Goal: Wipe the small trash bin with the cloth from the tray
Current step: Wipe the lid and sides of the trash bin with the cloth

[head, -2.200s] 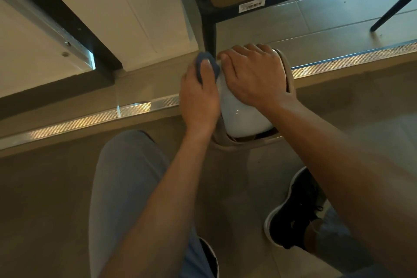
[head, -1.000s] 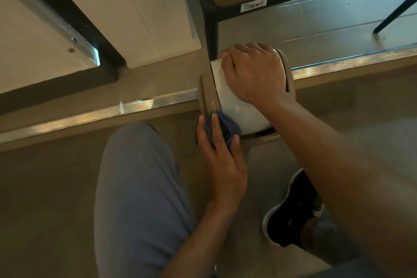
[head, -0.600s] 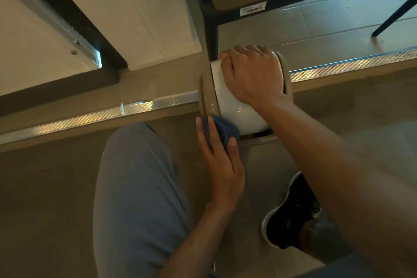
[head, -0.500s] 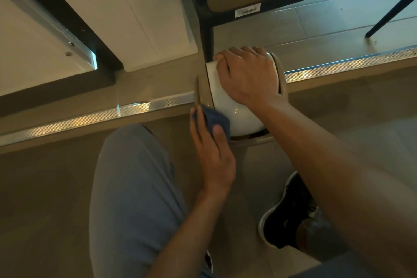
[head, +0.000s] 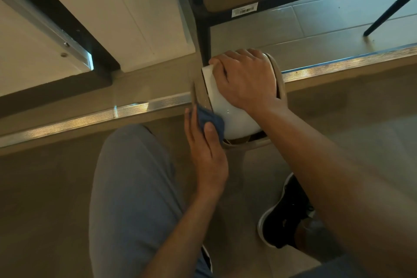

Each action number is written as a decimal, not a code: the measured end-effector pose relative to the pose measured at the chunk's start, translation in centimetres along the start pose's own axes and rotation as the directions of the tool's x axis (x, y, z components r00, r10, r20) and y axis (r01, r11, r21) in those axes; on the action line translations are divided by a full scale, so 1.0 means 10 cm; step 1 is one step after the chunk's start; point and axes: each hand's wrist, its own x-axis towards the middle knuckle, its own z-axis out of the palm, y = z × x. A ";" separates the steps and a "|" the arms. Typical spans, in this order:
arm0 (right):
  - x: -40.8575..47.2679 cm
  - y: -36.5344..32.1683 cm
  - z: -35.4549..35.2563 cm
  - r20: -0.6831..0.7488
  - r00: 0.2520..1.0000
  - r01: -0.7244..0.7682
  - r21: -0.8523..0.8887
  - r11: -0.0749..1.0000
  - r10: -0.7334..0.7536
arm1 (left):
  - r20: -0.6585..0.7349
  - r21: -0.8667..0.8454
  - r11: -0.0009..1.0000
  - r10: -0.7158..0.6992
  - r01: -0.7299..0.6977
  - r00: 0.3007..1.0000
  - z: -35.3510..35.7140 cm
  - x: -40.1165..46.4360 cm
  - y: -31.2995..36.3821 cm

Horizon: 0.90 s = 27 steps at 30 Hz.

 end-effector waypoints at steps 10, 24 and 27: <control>0.03 -0.01 0.03 -0.028 0.999 -0.034 0.001 0.999 0.034 | 0.011 -0.087 0.986 -0.144 0.144 0.990 0.07 0.95 0.43; 0.02 0.01 0.04 -0.014 1.000 -0.022 0.031 0.999 0.022 | 0.009 -0.064 0.988 -0.139 0.139 0.990 0.04 1.04 0.43; 0.01 0.01 0.01 -0.005 1.000 -0.020 0.042 0.999 0.020 | -0.017 -0.121 0.992 -0.041 0.039 0.999 0.06 0.33 0.13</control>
